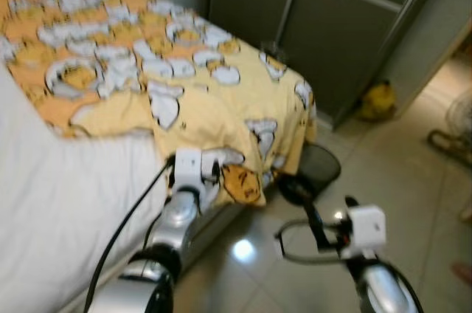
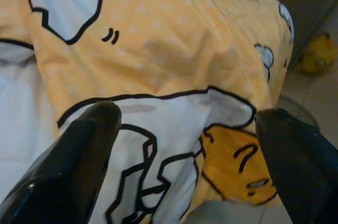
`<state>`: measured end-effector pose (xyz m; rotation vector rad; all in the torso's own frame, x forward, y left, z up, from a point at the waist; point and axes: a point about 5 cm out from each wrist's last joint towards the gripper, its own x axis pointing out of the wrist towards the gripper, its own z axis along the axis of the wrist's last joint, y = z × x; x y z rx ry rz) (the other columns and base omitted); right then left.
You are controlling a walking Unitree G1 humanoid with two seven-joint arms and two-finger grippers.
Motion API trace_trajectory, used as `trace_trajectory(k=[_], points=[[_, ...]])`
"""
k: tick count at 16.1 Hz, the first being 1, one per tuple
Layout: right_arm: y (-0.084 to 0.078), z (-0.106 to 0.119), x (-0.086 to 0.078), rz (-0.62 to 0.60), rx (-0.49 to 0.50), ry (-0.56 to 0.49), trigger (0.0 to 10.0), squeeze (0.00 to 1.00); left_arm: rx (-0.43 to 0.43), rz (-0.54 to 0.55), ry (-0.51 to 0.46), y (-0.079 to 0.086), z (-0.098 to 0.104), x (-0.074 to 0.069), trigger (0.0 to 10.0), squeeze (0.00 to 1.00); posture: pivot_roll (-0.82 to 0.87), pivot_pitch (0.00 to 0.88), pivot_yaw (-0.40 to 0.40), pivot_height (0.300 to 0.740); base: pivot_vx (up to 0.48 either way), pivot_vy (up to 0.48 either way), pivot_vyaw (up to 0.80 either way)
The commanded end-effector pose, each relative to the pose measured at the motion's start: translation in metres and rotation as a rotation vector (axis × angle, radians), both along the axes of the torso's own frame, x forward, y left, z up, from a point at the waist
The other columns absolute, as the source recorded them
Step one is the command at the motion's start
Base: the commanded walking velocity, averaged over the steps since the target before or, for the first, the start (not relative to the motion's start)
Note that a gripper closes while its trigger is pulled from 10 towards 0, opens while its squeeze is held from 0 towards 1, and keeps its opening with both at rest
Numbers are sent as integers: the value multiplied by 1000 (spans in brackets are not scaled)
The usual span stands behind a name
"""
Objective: Clean up the room
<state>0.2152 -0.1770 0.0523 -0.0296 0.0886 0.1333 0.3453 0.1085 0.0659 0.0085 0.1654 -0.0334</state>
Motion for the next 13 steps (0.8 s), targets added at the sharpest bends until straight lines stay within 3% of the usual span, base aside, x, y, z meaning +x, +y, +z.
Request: trace_trajectory(k=[1,3,9,10,13], points=[[-6,3,-4,0,-24,9,10000,0,9,32,20,-4,-5,-3,10000,0,-128,200,-191,740,0,0,0],[-7,10,-22,7,-39,26,10000,0,72,66,11,1,-6,-4,10000,0,-158,248,-212,740,0,0,0],[-7,17,-51,39,-75,86,10000,0,222,237,-55,29,9,5,10000,0,-209,354,-244,740,0,0,0],[-5,18,-55,42,-74,98,10000,0,210,295,-50,37,10,5,10000,0,-214,367,-246,740,0,0,0],[-1,18,-63,49,-73,134,10000,0,165,277,-4,34,1,1,10000,0,-216,387,-240,740,0,0,0]])
